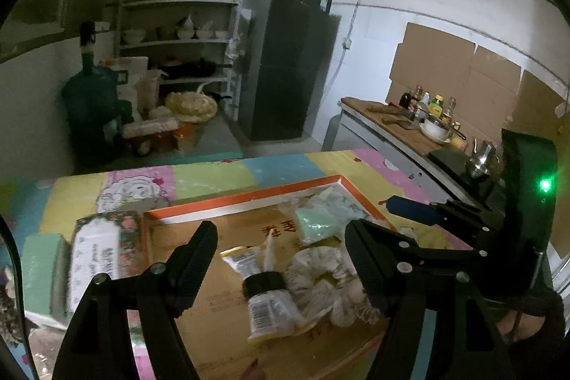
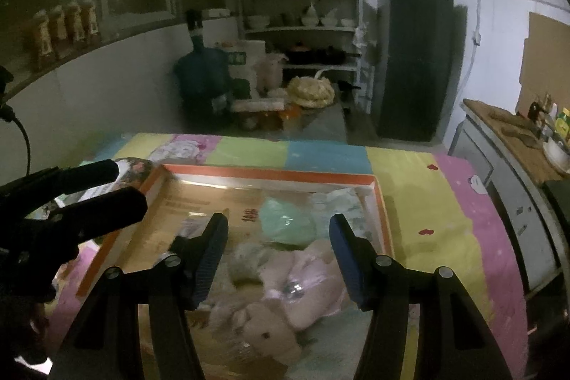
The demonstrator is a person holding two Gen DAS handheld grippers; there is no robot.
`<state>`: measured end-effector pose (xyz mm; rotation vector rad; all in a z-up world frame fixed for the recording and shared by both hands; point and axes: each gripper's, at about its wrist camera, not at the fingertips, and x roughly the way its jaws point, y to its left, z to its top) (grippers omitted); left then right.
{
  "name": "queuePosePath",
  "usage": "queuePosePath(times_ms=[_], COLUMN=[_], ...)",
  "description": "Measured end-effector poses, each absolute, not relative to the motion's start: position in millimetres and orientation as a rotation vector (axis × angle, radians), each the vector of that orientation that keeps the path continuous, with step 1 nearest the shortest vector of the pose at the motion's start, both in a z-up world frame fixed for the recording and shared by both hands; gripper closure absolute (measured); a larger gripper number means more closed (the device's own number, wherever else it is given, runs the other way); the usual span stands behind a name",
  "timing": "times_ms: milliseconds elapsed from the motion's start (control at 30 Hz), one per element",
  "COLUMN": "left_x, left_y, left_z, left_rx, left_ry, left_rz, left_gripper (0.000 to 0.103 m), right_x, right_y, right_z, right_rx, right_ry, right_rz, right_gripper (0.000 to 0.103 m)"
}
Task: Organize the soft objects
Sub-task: 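Move both grippers back from the tray toward the pile of soft items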
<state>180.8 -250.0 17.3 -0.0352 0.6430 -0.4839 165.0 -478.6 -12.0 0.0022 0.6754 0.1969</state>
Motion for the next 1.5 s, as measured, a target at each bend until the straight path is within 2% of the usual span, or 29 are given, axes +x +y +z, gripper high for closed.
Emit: queuePosePath(times_ms=[867, 1500], left_x=[124, 102], left_y=[-170, -122], left_z=[27, 17], left_rx=[-0.039, -0.026], left_ry=[0.57, 0.554], left_rz=[-0.421, -0.326], left_gripper=[0.029, 0.029], right_x=[84, 60], right_y=[-390, -324], right_z=[12, -3], right_rx=[-0.024, -0.012], right_ry=[0.554, 0.556], right_rz=[0.262, 0.278], right_gripper=[0.042, 0.042])
